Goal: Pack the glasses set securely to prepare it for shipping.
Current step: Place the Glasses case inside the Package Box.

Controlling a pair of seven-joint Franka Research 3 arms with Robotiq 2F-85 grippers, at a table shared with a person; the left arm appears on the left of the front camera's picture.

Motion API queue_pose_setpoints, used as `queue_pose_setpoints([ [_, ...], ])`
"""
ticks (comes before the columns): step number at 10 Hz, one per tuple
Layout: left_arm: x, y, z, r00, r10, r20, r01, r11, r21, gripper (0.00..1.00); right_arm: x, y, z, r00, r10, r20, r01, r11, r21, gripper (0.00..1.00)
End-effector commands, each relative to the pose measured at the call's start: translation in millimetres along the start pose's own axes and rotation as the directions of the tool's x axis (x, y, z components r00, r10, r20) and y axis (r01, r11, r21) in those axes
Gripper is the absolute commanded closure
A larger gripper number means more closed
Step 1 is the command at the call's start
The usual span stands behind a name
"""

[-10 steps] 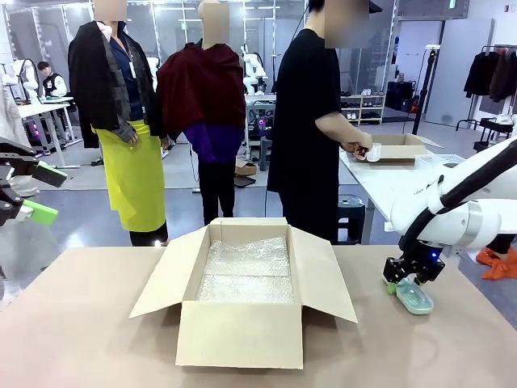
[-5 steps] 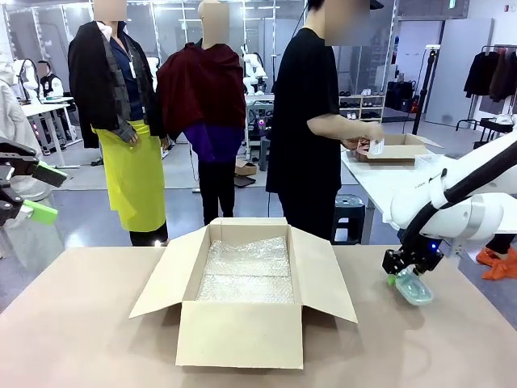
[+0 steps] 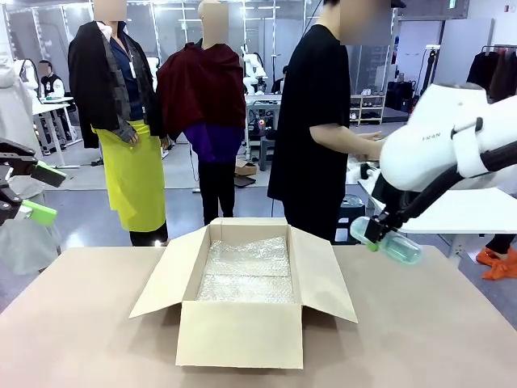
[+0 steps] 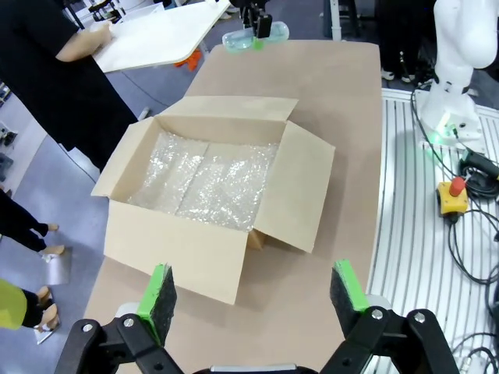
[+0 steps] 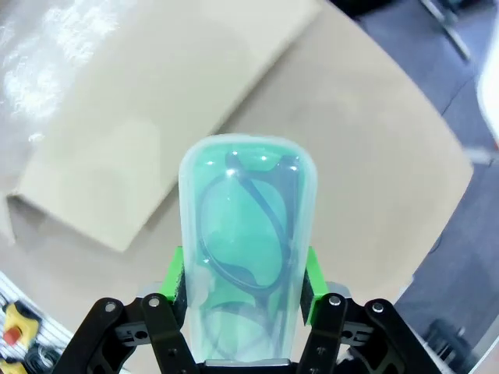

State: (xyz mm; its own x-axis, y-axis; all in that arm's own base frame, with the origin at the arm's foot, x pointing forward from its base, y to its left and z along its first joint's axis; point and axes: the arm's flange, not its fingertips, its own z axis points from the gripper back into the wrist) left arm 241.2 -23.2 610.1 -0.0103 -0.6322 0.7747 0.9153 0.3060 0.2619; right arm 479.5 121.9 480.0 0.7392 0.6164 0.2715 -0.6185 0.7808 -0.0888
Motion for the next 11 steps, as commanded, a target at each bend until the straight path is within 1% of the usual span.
queue_pose_setpoints([
  [1, 2, 1, 0, 1.0, -0.014, 0.016, 0.015, 1.0, -0.003, 0.0, 20, 20, 8, 0.974, 0.224, -0.01, -0.223, 0.971, 0.084, 0.56],
  [2, 2, 1, 0, 1.0, -0.014, 0.016, 0.015, 1.0, -0.003, 0.0, 37, 43, 16, 0.939, 0.343, 0.001, -0.341, 0.932, 0.125, 0.56],
  [3, 2, 1, 0, 1.0, -0.014, 0.016, 0.015, 1.0, -0.003, 0.0, 54, 63, 17, 0.89, 0.457, 0.006, -0.451, 0.876, 0.169, 0.56],
  [4, 2, 1, 0, 1.0, -0.014, 0.016, 0.015, 1.0, -0.003, 0.0, 71, 86, 9, 0.837, 0.548, 0.008, -0.539, 0.82, 0.196, 0.56],
  [5, 2, 1, 0, 1.0, -0.014, 0.016, 0.015, 1.0, -0.003, 0.0, 87, 106, 0, 0.794, 0.607, 0.017, -0.597, 0.775, 0.207, 0.56],
  [6, 2, 1, 0, 1.0, -0.014, 0.016, 0.015, 1.0, -0.003, 0.0, 107, 126, -6, 0.764, 0.645, 0.031, -0.637, 0.744, 0.202, 0.56],
  [7, 2, 1, 0, 1.0, -0.014, 0.016, 0.015, 1.0, -0.003, 0.0, 126, 146, -13, 0.714, 0.698, 0.05, -0.693, 0.695, 0.195, 0.56],
  [8, 2, 1, 0, 1.0, -0.014, 0.016, 0.015, 1.0, -0.003, 0.0, 148, 163, -23, 0.653, 0.754, 0.066, -0.749, 0.631, 0.2, 0.56],
  [10, 2, 1, 0, 1.0, -0.014, 0.016, 0.015, 1.0, -0.003, 0.0, 185, 168, -42, 0.6, 0.795, 0.088, -0.787, 0.566, 0.246, 0.56],
  [11, 2, 1, 0, 1.0, -0.014, 0.016, 0.015, 1.0, -0.003, 0.0, 202, 169, -55, 0.563, 0.82, 0.101, -0.809, 0.523, 0.27, 0.56],
])
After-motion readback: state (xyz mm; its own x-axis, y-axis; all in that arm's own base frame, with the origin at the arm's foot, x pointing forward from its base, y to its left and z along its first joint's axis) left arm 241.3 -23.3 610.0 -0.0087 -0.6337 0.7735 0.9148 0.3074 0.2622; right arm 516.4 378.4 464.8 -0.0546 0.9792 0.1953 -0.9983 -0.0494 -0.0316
